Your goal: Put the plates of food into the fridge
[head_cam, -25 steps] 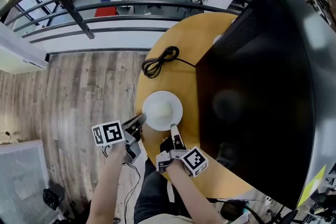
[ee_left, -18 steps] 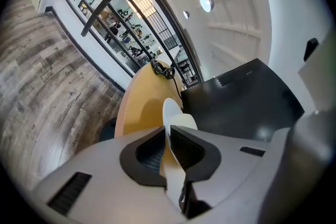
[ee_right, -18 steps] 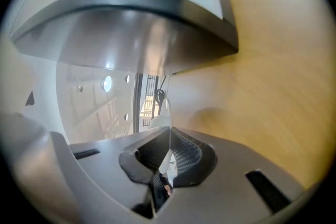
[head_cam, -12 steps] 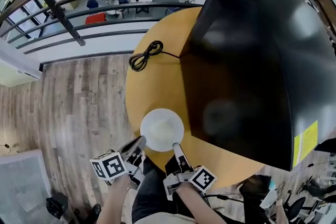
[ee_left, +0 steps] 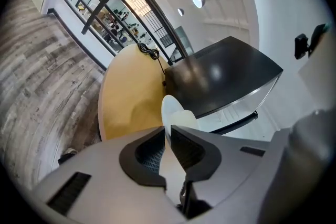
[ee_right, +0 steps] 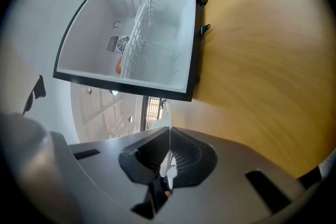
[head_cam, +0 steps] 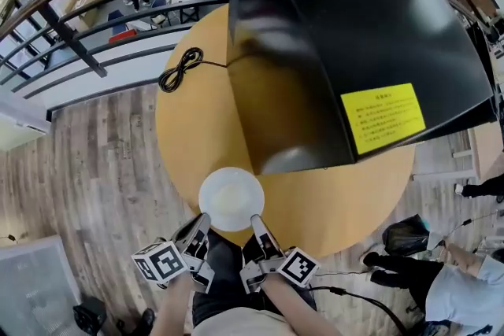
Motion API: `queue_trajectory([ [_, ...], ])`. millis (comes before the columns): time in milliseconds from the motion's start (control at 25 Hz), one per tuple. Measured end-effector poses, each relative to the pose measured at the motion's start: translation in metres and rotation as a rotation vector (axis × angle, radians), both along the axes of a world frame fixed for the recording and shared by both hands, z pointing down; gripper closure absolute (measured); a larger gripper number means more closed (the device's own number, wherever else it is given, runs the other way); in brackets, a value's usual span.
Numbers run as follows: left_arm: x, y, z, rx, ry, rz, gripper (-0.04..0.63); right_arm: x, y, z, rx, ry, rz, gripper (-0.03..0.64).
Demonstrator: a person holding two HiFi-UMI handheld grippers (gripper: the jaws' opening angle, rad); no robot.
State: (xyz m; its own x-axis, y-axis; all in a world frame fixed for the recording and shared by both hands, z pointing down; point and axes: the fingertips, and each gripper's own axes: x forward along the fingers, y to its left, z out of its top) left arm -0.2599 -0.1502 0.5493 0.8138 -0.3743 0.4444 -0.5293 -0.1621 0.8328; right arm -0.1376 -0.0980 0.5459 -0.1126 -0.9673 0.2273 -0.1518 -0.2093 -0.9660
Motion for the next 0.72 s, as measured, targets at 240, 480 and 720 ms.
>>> queue_trajectory([
  [240,0.025,0.043,-0.004,0.041,-0.031,-0.104,0.558,0.03,0.032,0.004,0.017,-0.036,-0.11,0.6],
  [480,0.085,0.103,-0.002,0.046,-0.011,-0.247,0.558,0.096,0.076,0.003,0.026,-0.018,-0.251,0.6],
  [720,0.154,0.128,-0.005,0.07,0.007,-0.3,0.558,0.166,0.1,0.007,0.018,-0.029,-0.267,0.6],
])
